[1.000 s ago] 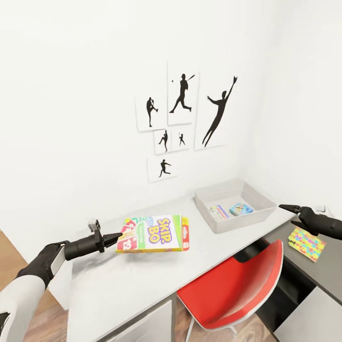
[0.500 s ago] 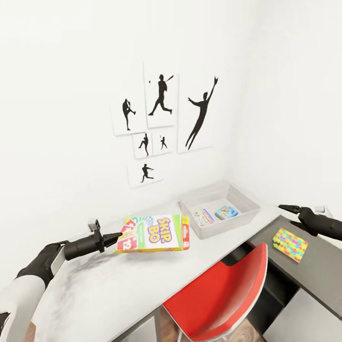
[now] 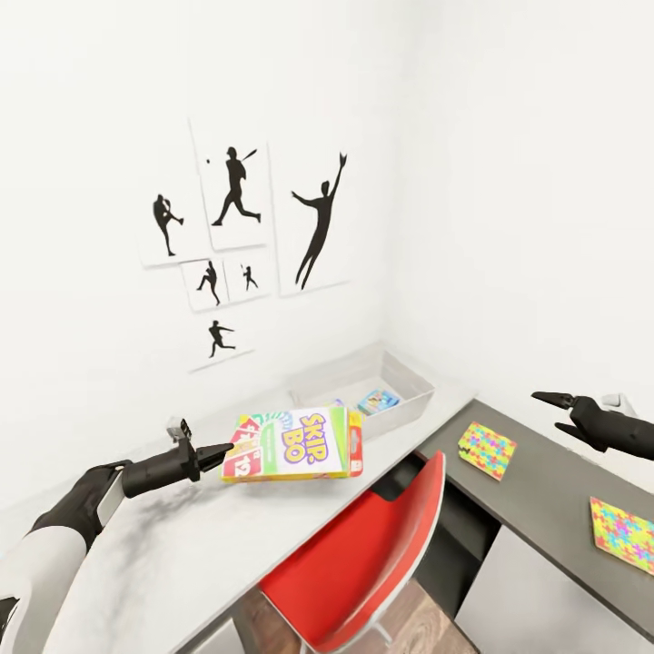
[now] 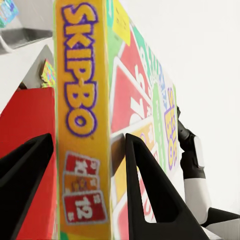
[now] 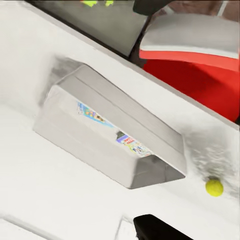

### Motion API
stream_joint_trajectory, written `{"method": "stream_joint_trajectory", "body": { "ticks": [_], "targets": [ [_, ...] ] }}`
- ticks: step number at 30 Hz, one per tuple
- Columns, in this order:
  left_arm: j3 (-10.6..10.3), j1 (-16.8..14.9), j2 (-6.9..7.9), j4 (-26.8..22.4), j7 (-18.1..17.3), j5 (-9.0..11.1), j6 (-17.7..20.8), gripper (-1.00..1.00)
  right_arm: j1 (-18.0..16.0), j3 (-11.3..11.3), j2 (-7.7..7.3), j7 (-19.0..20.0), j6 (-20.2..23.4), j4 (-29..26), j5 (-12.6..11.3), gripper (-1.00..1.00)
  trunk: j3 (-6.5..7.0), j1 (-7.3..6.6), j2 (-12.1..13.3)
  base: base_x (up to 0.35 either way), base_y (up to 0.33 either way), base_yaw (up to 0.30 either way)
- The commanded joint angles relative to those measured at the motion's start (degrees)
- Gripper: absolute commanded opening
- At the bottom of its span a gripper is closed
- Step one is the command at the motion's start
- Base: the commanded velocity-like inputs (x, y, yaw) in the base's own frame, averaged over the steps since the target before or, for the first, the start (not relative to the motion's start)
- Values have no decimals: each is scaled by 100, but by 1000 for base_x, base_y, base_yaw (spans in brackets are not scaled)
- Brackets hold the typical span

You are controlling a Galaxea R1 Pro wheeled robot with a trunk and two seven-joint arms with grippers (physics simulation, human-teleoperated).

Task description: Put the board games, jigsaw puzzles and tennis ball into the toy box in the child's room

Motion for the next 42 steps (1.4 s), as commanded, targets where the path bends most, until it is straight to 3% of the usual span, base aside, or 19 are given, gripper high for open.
{"method": "stream_joint_trajectory", "body": {
  "ticks": [1, 16, 27, 30, 34, 37, 39, 42],
  "targets": [
    [14, -5, 0, -3, -24, 2, 61, -100, -8, -7, 4, 60, 25, 5, 60, 100, -8, 4, -13, 0, -294, -255],
    [14, -5, 7, -3, -31, 2, 61, -100, -10, 7, 18, 59, 25, 5, 95, 100, 58, 4, -13, 45, -222, -250],
    [14, 13, 27, -3, -31, 6, 61, -100, -4, 97, 35, 56, 25, -12, 90, 100, 65, 4, -13, 59, -55, 1],
    [14, 26, 50, -3, -31, 8, 61, -100, -1, 410, 35, 61, 25, -23, 84, 100, 65, 4, -13, 2, -2, 24],
    [14, 29, 60, -3, -31, 11, 61, -100, 1, 1157, 58, 64, 25, -16, 57, 100, 65, 4, -13, 0, 0, 7],
    [14, 30, 61, -3, -31, 11, 61, -100, -3, 1699, 265, 54, 25, -22, 91, 100, 65, 4, -13, 0, -5, 1],
    [14, 30, 61, -3, -31, 8, 61, -100, -6, 1863, 449, 45, 25, -9, 109, 100, 65, 4, -13, 0, -102, 0],
    [14, 30, 62, -3, -31, 4, 61, -100, -7, 1935, 555, 45, 25, 7, 118, 100, 65, 4, -13, 0, -214, 0]
  ]
}}
